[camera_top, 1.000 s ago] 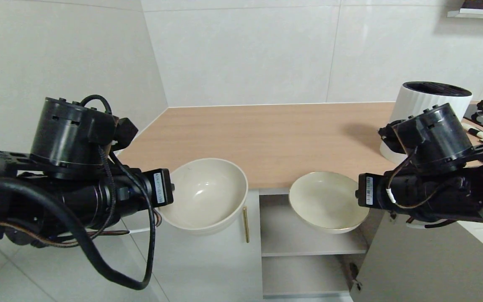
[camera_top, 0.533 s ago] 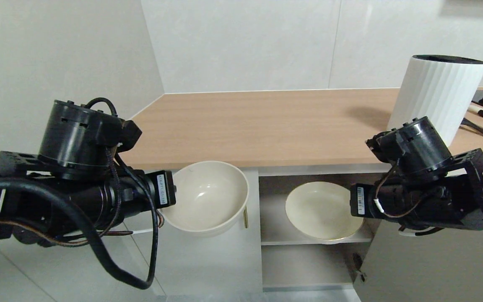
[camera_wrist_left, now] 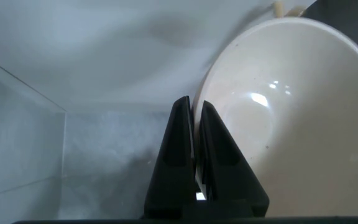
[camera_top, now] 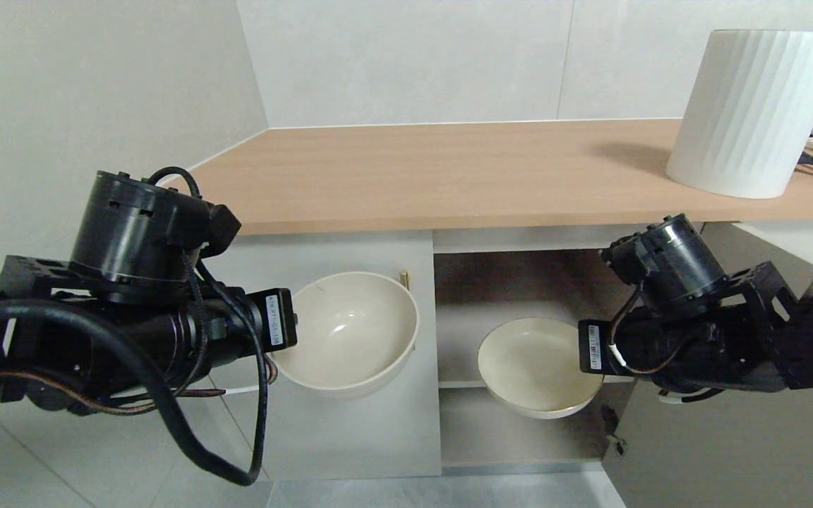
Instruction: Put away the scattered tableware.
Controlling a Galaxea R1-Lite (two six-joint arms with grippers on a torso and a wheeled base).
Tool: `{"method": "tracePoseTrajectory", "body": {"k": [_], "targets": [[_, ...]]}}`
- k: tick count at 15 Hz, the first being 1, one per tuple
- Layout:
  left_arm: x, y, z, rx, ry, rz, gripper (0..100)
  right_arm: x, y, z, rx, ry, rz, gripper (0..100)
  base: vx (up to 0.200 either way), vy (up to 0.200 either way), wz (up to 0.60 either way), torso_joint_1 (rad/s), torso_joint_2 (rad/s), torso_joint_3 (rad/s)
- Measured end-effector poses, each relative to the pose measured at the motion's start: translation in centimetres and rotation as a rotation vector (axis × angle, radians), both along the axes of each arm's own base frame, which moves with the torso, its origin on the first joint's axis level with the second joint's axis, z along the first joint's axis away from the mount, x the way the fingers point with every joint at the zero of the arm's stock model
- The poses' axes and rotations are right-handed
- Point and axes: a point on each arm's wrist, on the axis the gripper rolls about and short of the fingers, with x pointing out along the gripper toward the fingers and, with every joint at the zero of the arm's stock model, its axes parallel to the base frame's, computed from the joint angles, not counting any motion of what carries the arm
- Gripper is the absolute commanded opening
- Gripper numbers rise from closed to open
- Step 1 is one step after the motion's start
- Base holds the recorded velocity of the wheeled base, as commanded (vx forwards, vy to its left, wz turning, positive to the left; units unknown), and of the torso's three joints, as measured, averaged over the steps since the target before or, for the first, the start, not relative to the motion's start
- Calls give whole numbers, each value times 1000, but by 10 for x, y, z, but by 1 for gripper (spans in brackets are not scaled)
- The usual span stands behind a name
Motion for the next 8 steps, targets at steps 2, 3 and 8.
{"method": "tracePoseTrajectory", "body": {"k": [2,3,8], "targets": [[0,0,0,1,1,0,0,1,1,-2,-4,5,0,0,0,0,0,-14,171,151],[0,0,0,1,1,0,0,2,2,-3,-3,5,0,0,0,0,0,-7,71,46],[-1,-1,1,-40,14,-61,0,7,4,-13,-20,35,2,0,0,0,0,0,0,0]]}}
